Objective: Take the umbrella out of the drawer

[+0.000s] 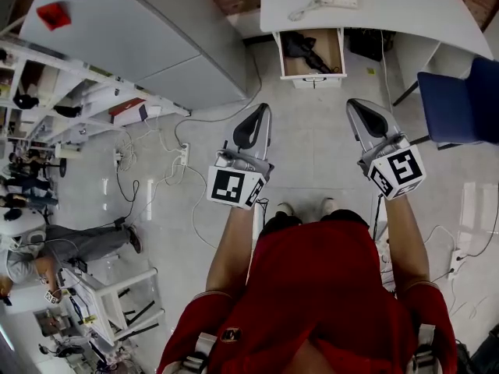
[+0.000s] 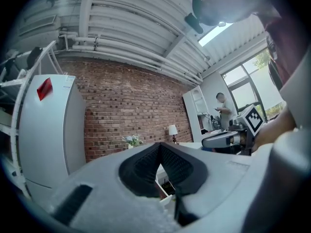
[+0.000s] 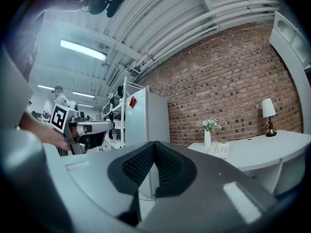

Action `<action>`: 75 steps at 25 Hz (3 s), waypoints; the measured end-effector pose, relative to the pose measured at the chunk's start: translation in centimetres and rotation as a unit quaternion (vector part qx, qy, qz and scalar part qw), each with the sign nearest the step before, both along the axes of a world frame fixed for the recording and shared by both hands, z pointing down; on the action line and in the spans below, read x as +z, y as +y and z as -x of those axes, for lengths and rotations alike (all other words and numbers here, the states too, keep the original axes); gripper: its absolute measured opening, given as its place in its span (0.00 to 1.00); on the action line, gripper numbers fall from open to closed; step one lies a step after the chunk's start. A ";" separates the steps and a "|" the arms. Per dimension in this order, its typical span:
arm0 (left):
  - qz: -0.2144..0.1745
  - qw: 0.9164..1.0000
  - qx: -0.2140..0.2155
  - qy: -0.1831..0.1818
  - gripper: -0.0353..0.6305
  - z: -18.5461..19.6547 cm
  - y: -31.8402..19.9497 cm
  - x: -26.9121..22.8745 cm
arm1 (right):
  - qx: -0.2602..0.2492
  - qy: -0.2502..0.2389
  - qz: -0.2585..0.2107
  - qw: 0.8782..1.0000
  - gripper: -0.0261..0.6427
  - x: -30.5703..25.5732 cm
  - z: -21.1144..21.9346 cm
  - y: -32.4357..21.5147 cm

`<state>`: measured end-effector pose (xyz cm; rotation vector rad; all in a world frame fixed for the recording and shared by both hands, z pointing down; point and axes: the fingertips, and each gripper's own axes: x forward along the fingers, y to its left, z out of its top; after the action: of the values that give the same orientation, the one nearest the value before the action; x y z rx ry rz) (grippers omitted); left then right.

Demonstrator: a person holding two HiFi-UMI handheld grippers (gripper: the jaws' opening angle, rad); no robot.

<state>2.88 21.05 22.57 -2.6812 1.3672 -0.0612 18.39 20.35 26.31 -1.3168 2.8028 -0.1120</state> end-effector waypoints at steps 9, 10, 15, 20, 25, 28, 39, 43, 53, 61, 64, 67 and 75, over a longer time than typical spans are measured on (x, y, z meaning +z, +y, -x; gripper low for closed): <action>-0.002 1.000 -0.024 -0.002 0.06 0.8 -2.4 1.3 | -0.010 0.014 0.005 1.000 0.06 1.7 -0.3 -3.3; -0.001 1.000 -0.024 -0.001 0.06 1.1 -2.9 1.5 | -0.010 0.017 0.006 1.000 0.06 1.8 0.0 -3.8; -0.001 1.000 -0.017 -0.004 0.06 2.9 -6.1 2.4 | -0.006 0.034 0.015 0.999 0.06 2.6 2.1 -6.9; -0.009 1.000 -0.003 0.000 0.06 5.5 -11.0 2.9 | 0.003 0.055 0.026 0.998 0.06 3.7 5.3 -11.4; -0.011 1.000 0.020 0.019 0.06 8.3 -16.3 2.8 | 0.023 0.076 0.039 0.996 0.06 4.7 8.4 -16.5; -0.003 0.999 0.034 0.021 0.06 10.0 -19.0 3.6 | 0.034 0.087 0.045 0.995 0.06 5.3 10.0 -19.0; 0.010 0.997 0.065 0.034 0.06 13.3 -27.1 6.4 | 0.064 0.129 0.071 0.987 0.06 8.8 13.0 -26.1; 0.016 0.997 0.061 0.036 0.06 14.0 -29.2 7.5 | 0.064 0.154 0.085 0.982 0.06 10.8 13.3 -28.3; 0.035 0.999 0.026 0.027 0.06 12.6 -33.4 11.9 | 0.034 0.219 0.114 0.969 0.06 17.9 12.2 -34.2; 0.068 0.997 -0.014 0.024 0.06 10.5 -37.2 16.8 | -0.011 0.255 0.148 0.955 0.09 25.6 11.0 -38.6; 0.077 0.996 -0.026 0.022 0.06 10.0 -38.3 18.2 | -0.023 0.266 0.163 0.950 0.11 28.6 10.7 -39.9; 0.089 0.995 -0.039 0.021 0.06 9.8 -38.9 19.8 | -0.039 0.276 0.175 0.944 0.17 31.4 10.5 -41.0; 0.117 0.990 -0.073 0.019 0.06 9.9 -40.1 23.6 | -0.063 0.283 0.205 0.935 0.36 37.5 10.3 -44.2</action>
<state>-7.01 -19.00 46.18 -2.7737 1.6612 -0.1986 8.05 -23.81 63.83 -1.4263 3.5026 -0.4049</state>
